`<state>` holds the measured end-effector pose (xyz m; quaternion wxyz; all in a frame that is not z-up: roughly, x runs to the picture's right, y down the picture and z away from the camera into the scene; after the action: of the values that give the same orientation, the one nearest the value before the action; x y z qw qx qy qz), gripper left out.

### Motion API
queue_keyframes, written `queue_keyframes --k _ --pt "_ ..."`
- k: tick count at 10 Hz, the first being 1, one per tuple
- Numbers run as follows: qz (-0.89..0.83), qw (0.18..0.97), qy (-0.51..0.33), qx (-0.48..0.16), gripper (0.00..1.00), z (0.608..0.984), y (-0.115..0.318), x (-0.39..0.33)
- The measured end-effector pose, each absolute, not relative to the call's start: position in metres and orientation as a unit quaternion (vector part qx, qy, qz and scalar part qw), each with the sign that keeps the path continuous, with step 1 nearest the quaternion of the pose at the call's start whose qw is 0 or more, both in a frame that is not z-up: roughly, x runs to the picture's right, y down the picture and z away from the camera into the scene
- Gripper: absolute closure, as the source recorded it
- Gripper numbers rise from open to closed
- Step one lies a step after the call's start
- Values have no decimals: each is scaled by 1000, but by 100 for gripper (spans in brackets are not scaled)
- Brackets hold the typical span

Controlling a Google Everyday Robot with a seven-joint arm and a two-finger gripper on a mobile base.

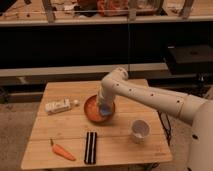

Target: Place the white sponge in the ceramic bowl

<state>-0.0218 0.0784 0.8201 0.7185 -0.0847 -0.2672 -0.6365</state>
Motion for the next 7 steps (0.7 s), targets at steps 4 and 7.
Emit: queue_keyframes --k 4,7 --pt "-630 723 -270 -84 77 821 74 -22" --pt "-626 725 -274 -84 77 823 72 -22"
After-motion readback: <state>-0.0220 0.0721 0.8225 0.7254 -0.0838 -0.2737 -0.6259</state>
